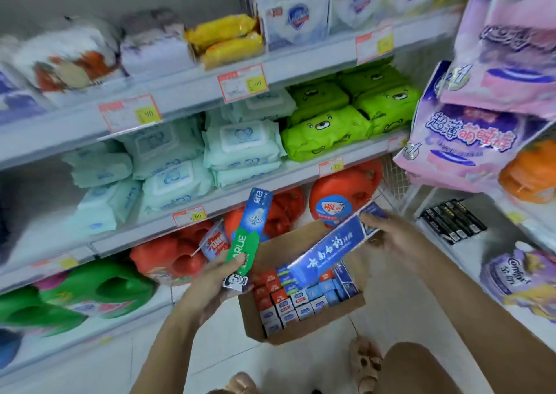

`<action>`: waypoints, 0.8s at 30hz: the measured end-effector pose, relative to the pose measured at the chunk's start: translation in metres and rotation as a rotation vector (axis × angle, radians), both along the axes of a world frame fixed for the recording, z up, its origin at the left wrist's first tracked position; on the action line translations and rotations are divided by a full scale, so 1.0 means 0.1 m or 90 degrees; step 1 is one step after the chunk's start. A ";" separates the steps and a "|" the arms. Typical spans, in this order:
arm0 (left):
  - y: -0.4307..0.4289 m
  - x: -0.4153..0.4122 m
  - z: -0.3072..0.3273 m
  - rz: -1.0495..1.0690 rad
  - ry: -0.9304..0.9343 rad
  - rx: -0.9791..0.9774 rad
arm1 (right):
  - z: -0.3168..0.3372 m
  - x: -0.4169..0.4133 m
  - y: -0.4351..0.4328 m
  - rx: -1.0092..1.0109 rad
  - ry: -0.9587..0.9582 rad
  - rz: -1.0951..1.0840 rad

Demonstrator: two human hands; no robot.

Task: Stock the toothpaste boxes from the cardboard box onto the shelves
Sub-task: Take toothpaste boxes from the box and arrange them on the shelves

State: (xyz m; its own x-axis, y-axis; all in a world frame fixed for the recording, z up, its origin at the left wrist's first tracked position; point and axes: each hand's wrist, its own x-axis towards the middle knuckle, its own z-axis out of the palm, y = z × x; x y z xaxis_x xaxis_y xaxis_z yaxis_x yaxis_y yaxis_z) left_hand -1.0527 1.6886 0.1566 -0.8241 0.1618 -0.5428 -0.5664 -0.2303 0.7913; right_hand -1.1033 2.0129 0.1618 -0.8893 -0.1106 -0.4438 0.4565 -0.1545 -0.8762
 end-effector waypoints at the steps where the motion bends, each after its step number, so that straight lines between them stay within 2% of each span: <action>1: 0.04 -0.02 0.17 -0.026 0.022 0.015 | 0.21 -0.02 -0.01 -0.028 0.031 -0.007; 6: 0.35 -0.30 0.98 -0.197 0.145 -0.001 | 1.02 -0.18 -0.06 -0.065 0.160 -0.025; 10: 0.57 -0.56 1.41 -0.224 0.195 -0.045 | 1.53 -0.44 -0.02 -0.091 0.194 -0.055; 13: 0.75 -0.65 1.74 -0.235 0.198 -0.055 | 1.91 -0.55 0.00 -0.040 0.211 -0.044; 16: 0.93 -0.71 2.20 -0.267 0.231 -0.115 | 2.39 -0.58 0.08 0.007 0.242 -0.048; 20: 1.20 -0.73 2.96 -0.322 0.274 -0.191 | 3.08 -0.57 0.14 -0.005 0.275 -0.136; 24: 1.44 -0.78 3.84 -0.307 0.342 -0.270 | 3.77 -0.52 0.12 -0.026 0.294 -0.229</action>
State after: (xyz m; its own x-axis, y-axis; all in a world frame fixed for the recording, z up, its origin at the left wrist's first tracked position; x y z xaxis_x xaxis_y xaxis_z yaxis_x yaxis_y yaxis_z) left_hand -1.1303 1.8328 0.5410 -0.8806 0.4338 -0.1904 -0.0478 0.3184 0.9467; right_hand -1.1555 2.0249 0.5385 -0.9743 0.2253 -0.0032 -0.0587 -0.2675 -0.9618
